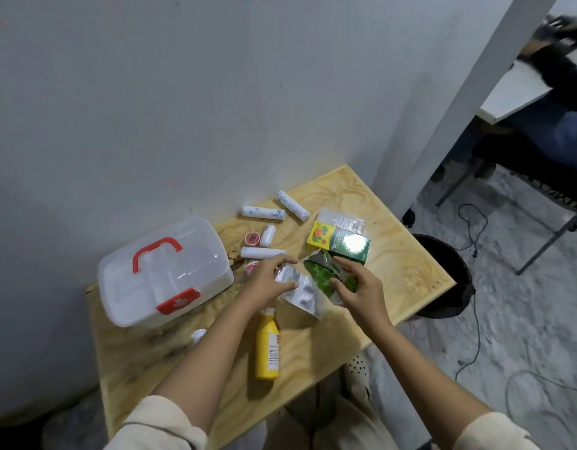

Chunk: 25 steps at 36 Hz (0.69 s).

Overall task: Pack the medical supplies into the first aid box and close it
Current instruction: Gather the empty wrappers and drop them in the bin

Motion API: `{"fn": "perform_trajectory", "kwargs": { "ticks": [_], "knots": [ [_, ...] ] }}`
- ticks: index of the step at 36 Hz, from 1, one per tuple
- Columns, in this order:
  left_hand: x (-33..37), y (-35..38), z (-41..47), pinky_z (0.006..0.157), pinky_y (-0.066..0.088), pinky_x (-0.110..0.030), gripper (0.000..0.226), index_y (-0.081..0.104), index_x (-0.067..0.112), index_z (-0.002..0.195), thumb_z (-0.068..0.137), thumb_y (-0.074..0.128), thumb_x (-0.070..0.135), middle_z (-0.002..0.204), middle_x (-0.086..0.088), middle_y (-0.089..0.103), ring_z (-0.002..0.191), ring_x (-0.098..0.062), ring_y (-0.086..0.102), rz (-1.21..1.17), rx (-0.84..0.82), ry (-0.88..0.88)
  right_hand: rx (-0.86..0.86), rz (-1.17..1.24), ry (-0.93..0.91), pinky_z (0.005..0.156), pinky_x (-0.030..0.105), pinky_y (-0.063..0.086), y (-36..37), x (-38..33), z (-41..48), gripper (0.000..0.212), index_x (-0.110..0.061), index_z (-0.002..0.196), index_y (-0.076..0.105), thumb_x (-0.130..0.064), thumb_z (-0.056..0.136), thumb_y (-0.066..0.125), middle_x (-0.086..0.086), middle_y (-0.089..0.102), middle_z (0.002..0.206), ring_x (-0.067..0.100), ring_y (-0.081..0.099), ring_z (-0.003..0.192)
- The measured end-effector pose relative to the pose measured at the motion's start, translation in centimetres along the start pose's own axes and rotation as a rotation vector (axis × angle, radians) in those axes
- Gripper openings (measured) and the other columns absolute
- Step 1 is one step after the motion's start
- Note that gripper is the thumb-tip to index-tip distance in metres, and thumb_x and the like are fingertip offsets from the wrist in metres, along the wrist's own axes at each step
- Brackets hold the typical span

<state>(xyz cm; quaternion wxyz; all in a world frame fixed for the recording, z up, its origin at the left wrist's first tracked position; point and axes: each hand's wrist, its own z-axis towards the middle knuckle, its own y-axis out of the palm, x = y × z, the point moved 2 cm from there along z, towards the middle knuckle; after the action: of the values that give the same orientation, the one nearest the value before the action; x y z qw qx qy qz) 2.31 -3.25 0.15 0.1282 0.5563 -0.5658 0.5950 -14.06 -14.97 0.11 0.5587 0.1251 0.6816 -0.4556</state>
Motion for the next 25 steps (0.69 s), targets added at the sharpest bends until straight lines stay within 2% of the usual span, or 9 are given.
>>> {"fn": "perform_trajectory", "kwargs": {
  "ticks": [4, 9, 12, 14, 16, 18, 21, 23, 25],
  "knots": [
    [2.7, -1.5, 0.4, 0.065, 0.038, -0.003, 0.037, 0.062, 0.026, 0.11, 0.078, 0.076, 0.013, 0.101, 0.005, 0.06, 0.081, -0.002, 0.051, -0.048, 0.05, 0.05, 0.094, 0.033, -0.039, 0.081, 0.007, 0.045, -2.5, -1.7, 0.8, 0.034, -0.013, 0.111, 0.065, -0.004, 0.079, 0.07, -0.007, 0.064, 0.103, 0.008, 0.059, 0.097],
    [7.3, -2.4, 2.4, 0.066, 0.043, -0.021, 0.034, 0.061, 0.03, 0.107, 0.078, 0.075, 0.018, 0.088, 0.007, 0.057, 0.071, -0.009, 0.047, -0.084, 0.084, 0.125, 0.192, 0.04, -0.09, 0.086, 0.014, 0.046, -7.1, -3.3, 2.6, 0.035, -0.012, 0.11, 0.065, -0.001, 0.078, 0.069, -0.005, 0.065, 0.105, 0.0, 0.057, 0.099],
    [10.5, -1.7, 4.1, 0.059, 0.035, -0.014, 0.033, 0.062, 0.028, 0.108, 0.079, 0.075, 0.019, 0.085, 0.006, 0.056, 0.065, -0.006, 0.043, -0.081, 0.09, 0.19, 0.263, 0.057, -0.053, 0.087, 0.022, 0.047, -10.5, -3.3, 3.7, 0.033, -0.013, 0.111, 0.065, -0.003, 0.08, 0.068, -0.003, 0.066, 0.105, 0.009, 0.06, 0.1],
    [12.9, -0.7, 5.3, 0.058, 0.035, -0.008, 0.032, 0.063, 0.02, 0.108, 0.079, 0.075, 0.014, 0.082, 0.012, 0.054, 0.062, -0.002, 0.042, -0.092, 0.092, 0.238, 0.313, 0.08, -0.015, 0.087, 0.018, 0.046, -13.0, -2.9, 4.3, 0.033, -0.013, 0.113, 0.064, -0.004, 0.081, 0.067, -0.004, 0.065, 0.107, 0.008, 0.059, 0.101],
    [15.0, 0.9, 6.6, 0.059, 0.035, -0.008, 0.032, 0.064, 0.018, 0.108, 0.078, 0.076, 0.013, 0.082, 0.014, 0.055, 0.063, -0.002, 0.042, -0.092, 0.088, 0.272, 0.357, 0.086, 0.021, 0.088, 0.016, 0.042, -15.6, -2.1, 4.9, 0.034, -0.015, 0.115, 0.063, -0.006, 0.082, 0.066, -0.005, 0.064, 0.11, 0.006, 0.056, 0.103],
    [16.9, 2.9, 8.2, 0.059, 0.035, -0.007, 0.033, 0.065, 0.017, 0.108, 0.077, 0.077, 0.013, 0.083, 0.013, 0.058, 0.061, 0.001, 0.044, -0.091, 0.075, 0.289, 0.397, 0.078, 0.065, 0.089, 0.022, 0.042, -18.3, -0.8, 5.5, 0.034, -0.016, 0.116, 0.062, -0.008, 0.083, 0.065, -0.004, 0.063, 0.111, 0.008, 0.056, 0.105],
    [19.6, 6.6, 10.9, 0.058, 0.036, -0.009, 0.032, 0.064, 0.02, 0.105, 0.077, 0.077, 0.014, 0.085, 0.001, 0.059, 0.062, -0.002, 0.042, -0.095, 0.041, 0.302, 0.462, 0.085, 0.14, 0.087, 0.031, 0.048, -22.2, 1.8, 6.4, 0.033, -0.017, 0.116, 0.062, -0.008, 0.083, 0.065, 0.001, 0.065, 0.112, 0.016, 0.059, 0.103],
    [21.4, 9.6, 12.8, 0.057, 0.036, -0.01, 0.031, 0.062, 0.021, 0.104, 0.078, 0.076, 0.013, 0.079, 0.004, 0.055, 0.062, -0.003, 0.041, -0.111, 0.0, 0.296, 0.501, 0.082, 0.2, 0.089, 0.034, 0.049, -24.6, 3.9, 7.0, 0.033, -0.016, 0.116, 0.062, -0.009, 0.084, 0.064, 0.003, 0.065, 0.114, 0.018, 0.059, 0.106],
    [22.8, 12.8, 14.6, 0.059, 0.037, -0.009, 0.03, 0.062, 0.022, 0.103, 0.078, 0.076, 0.012, 0.077, 0.009, 0.054, 0.065, -0.002, 0.044, -0.135, -0.025, 0.276, 0.526, 0.076, 0.27, 0.092, 0.03, 0.044, -26.8, 6.3, 7.7, 0.034, -0.014, 0.118, 0.061, -0.011, 0.085, 0.064, 0.003, 0.064, 0.119, 0.017, 0.056, 0.112]
  ]
}}
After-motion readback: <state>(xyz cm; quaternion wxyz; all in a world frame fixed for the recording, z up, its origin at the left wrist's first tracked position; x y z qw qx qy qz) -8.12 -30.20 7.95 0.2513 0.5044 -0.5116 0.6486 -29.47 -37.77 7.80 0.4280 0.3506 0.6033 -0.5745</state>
